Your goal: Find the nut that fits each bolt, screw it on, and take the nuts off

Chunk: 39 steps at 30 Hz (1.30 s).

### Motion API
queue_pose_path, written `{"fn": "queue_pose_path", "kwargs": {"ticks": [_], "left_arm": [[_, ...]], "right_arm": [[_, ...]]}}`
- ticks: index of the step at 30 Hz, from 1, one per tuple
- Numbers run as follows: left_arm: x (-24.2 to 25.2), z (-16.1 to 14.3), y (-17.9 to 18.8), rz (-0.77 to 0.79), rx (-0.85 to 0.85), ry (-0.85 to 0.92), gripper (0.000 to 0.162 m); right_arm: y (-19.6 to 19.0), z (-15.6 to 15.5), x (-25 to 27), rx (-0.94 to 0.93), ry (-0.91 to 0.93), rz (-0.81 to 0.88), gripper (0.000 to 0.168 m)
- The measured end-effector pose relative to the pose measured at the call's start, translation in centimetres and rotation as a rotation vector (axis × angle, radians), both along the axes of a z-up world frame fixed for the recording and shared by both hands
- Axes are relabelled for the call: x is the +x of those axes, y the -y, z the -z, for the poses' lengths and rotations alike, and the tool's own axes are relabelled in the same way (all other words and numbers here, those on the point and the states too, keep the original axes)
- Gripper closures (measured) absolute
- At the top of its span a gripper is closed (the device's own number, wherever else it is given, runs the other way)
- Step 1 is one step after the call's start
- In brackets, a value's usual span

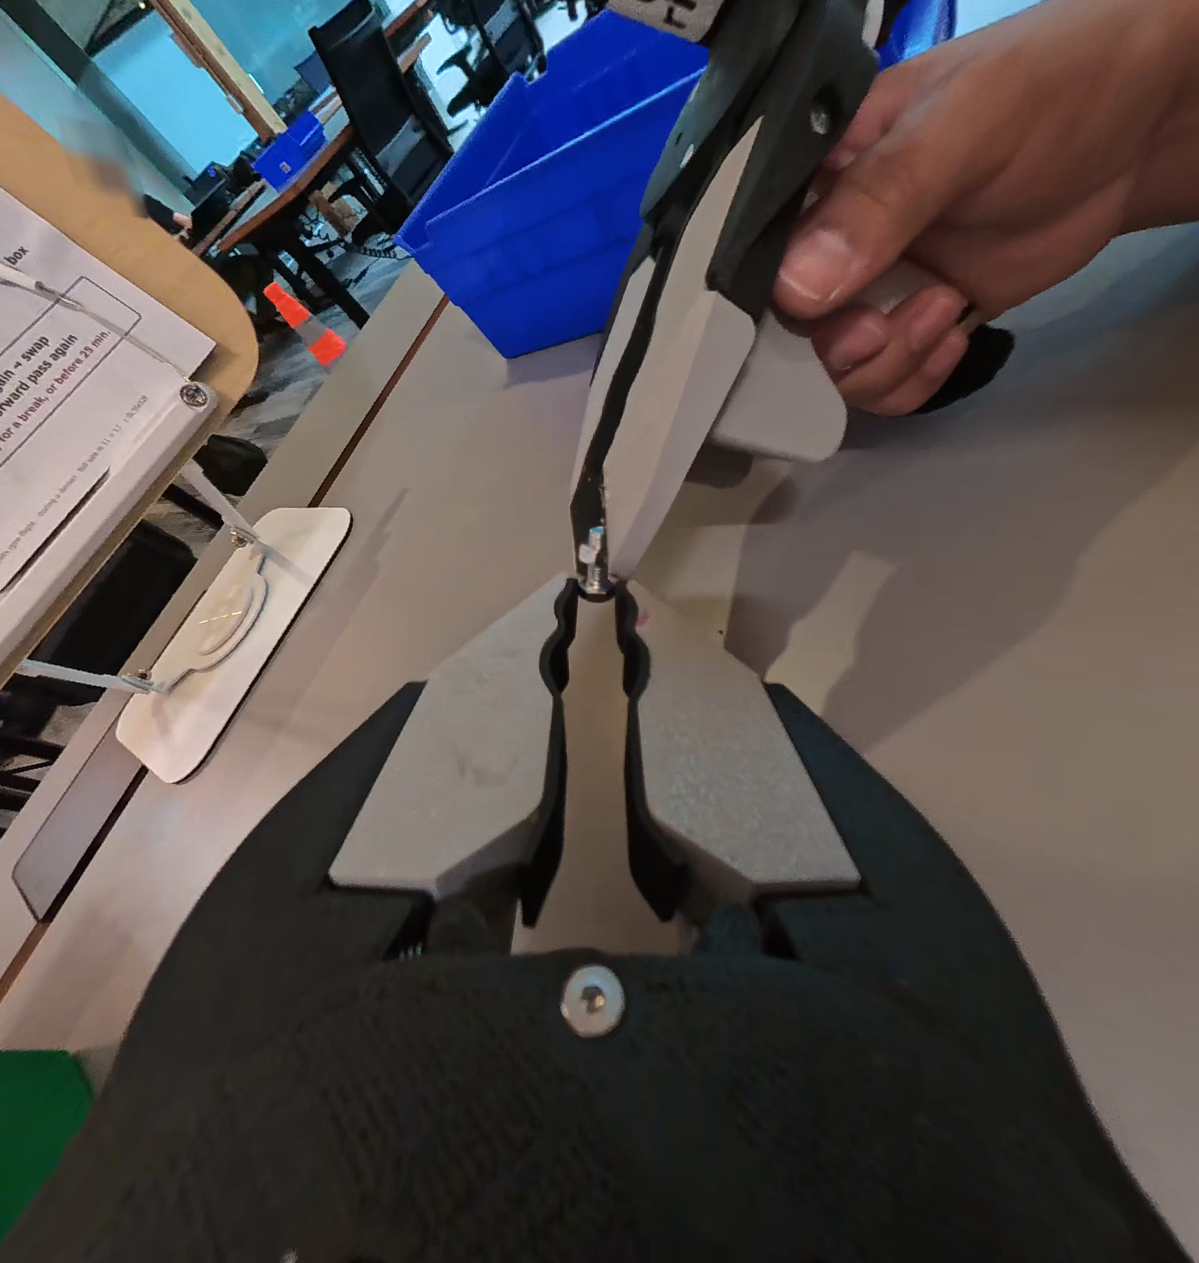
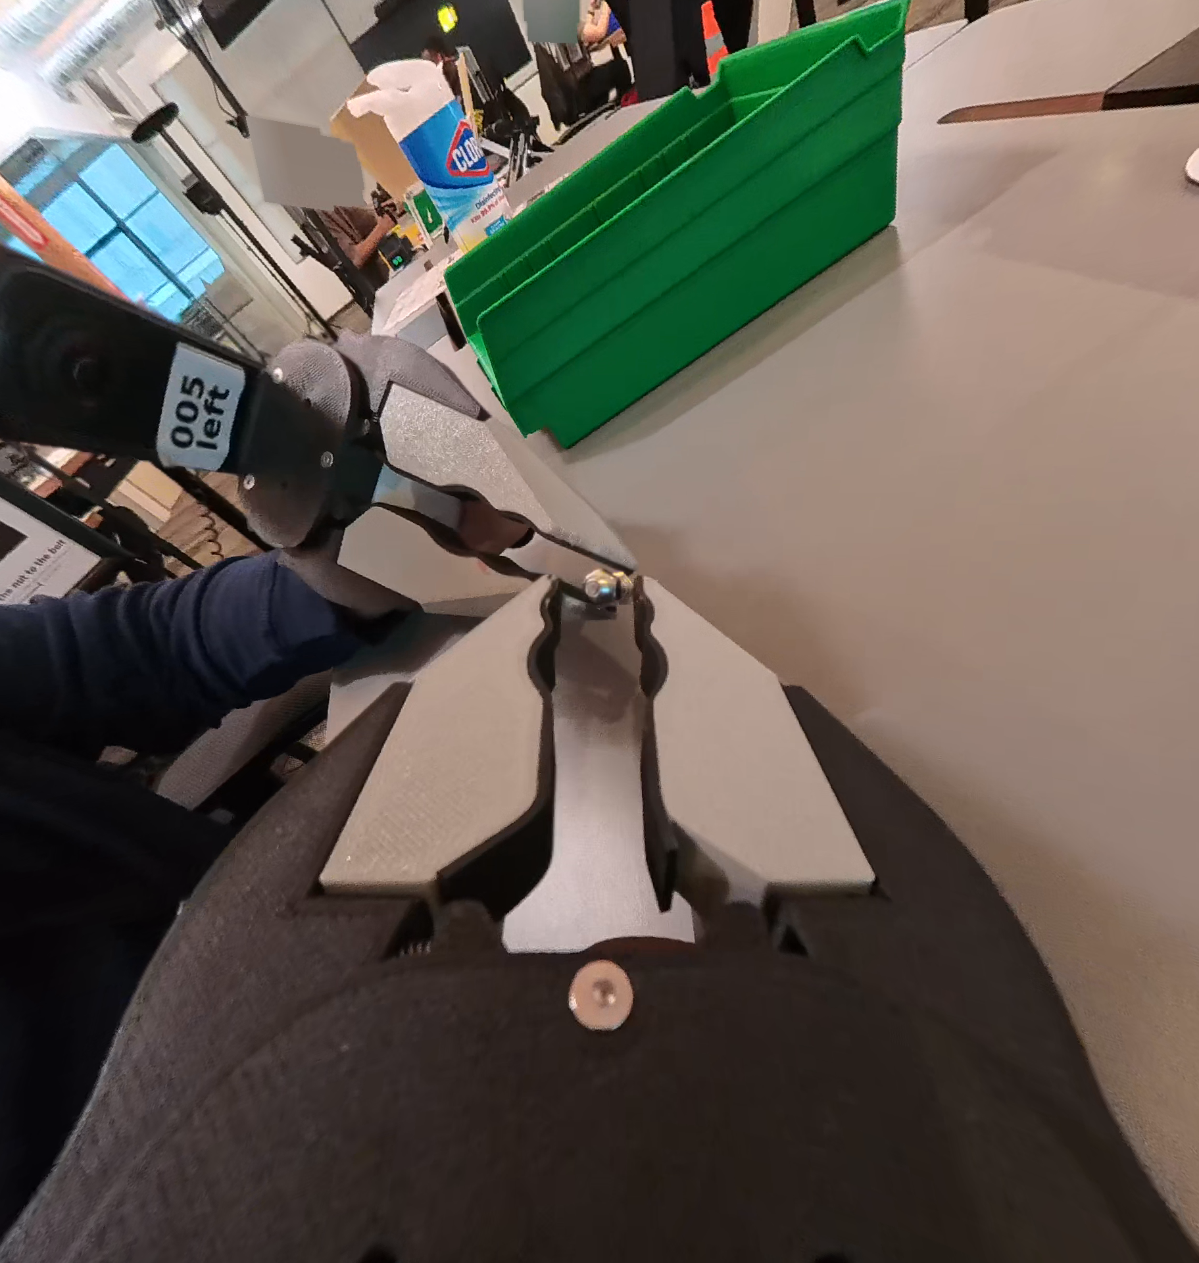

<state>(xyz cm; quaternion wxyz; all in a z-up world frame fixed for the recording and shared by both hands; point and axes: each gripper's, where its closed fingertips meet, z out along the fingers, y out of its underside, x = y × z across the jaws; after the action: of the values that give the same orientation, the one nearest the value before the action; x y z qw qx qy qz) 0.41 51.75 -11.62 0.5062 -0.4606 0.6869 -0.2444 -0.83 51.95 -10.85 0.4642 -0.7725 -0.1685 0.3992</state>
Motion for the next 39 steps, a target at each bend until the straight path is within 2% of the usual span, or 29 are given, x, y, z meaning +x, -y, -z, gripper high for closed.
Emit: {"fn": "queue_pose_path", "kwargs": {"ticks": [3,7,10,15,17,19,21,23,25,27,29,31,33,34,35,39], "left_arm": [[0.1,0.0,0.1,0.003,0.023,-0.001,0.154],[0.2,0.4,0.1,-0.012,0.088,-0.024,0.154],[0.2,0.8,-0.2,-0.034,0.112,-0.040,0.154],[0.3,0.9,-0.5,-0.033,0.016,-0.021,0.152],[0.3,0.5,-0.9,-0.044,-0.078,0.015,0.139],[0.3,1.0,-1.7,-0.067,-0.193,0.000,0.130],[0.0,1.7,-2.7,-0.105,-0.235,-0.024,0.127],[-0.1,2.3,-3.3,-0.132,-0.232,-0.050,0.123],[-0.2,2.6,-3.7,-0.161,-0.216,-0.071,0.127],[-0.5,3.5,-4.7,-0.212,-0.187,-0.119,0.135],[-0.8,4.2,-5.4,-0.246,-0.175,-0.152,0.136],[-0.9,4.4,-5.6,-0.256,-0.213,-0.155,0.135],[-0.9,4.3,-5.8,-0.263,-0.240,-0.142,0.134],[-1.0,4.1,-5.9,-0.268,-0.237,-0.130,0.134],[-1.1,3.8,-6.2,-0.280,-0.225,-0.116,0.135],[-2.1,2.2,-7.2,-0.339,-0.194,-0.022,0.140]], "right_arm": [[-0.2,0.2,0.2,-0.006,0.001,0.020,0.156],[-0.4,0.8,0.2,-0.034,0.014,0.028,0.154],[-0.6,1.4,0.4,-0.025,0.078,0.055,0.161],[-1.0,1.6,1.0,0.029,0.195,0.110,0.161],[-1.3,1.4,1.8,0.074,0.271,0.158,0.161],[-1.1,0.1,2.8,0.114,0.282,0.216,0.161],[0.6,-2.8,3.6,0.176,0.241,0.255,0.161],[2.9,-6.4,5.8,0.281,0.295,0.344,0.161],[5.2,-9.9,10.2,0.372,0.419,0.506,0.161],[7.5,-11.9,16.3,0.356,0.513,0.703,0.161],[9.2,-10.0,22.8,0.190,0.566,0.823,0.161],[10.3,-4.7,28.2,-0.071,0.592,0.856,0.161],[10.7,-1.1,31.6,-0.208,0.614,0.875,0.154],[10.5,-0.5,32.2,-0.207,0.613,0.871,0.144],[10.1,-0.5,32.6,-0.180,0.608,0.872,0.142],[10.2,-2.9,31.8,-0.076,0.561,0.893,0.144]]}}
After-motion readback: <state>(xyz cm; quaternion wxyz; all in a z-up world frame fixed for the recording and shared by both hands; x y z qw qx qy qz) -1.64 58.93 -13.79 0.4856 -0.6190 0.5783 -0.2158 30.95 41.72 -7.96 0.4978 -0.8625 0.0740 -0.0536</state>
